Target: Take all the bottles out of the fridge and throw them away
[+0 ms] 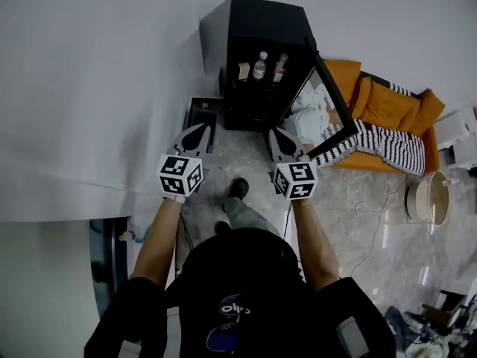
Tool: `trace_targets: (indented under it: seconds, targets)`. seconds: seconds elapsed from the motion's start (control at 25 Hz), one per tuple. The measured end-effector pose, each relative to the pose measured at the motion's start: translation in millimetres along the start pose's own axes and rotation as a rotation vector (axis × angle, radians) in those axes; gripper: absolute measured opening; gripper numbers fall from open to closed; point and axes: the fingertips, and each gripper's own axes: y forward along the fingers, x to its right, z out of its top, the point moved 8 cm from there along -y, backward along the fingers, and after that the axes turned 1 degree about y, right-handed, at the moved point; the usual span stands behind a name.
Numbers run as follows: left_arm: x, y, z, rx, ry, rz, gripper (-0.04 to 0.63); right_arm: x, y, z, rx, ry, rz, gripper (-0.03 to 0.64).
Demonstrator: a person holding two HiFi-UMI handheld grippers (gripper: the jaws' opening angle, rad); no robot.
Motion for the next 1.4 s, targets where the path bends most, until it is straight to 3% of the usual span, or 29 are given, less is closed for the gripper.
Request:
trace_targets:
  seconds: [0.8,1.4]
  targets:
    - [-76.1,182.6,48.2,-0.118,0.043,-0.08,0.0,108.4,168.1,28.0,-0.044,0.048,-0.005,0.0]
    - [-108.1,241.8,47.0,-0.166,0.06,-0.068,0.002,141.7,246.9,19.2,-0.092,0.052,0.058,0.0]
